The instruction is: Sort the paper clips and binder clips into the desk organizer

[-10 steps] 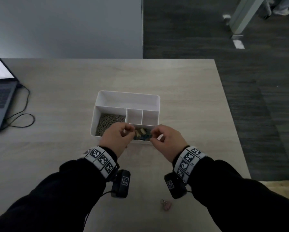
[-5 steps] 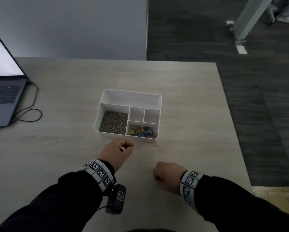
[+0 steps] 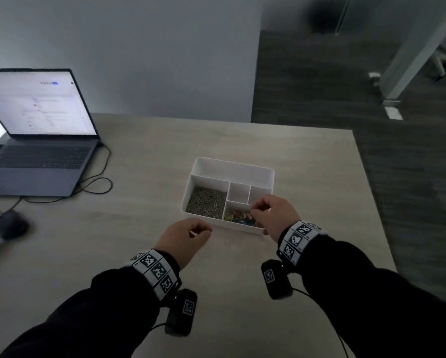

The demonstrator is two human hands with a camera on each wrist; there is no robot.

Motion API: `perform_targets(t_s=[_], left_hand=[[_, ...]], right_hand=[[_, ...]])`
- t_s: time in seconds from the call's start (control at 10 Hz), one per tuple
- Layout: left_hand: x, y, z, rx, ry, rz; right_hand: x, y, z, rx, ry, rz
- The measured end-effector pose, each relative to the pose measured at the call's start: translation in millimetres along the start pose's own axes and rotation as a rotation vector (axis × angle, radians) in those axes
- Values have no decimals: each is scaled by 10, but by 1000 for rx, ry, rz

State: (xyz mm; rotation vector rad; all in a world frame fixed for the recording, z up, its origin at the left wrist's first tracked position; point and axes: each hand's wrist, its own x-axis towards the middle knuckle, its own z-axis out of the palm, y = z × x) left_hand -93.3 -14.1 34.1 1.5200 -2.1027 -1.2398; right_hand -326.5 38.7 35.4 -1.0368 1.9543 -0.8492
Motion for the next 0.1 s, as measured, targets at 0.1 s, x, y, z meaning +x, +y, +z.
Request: perform_targets(t_s=[0.1], left_hand=[[23,36,-178,-35,21,31]], right_hand=[[-102,-102,4,11,57,-23]])
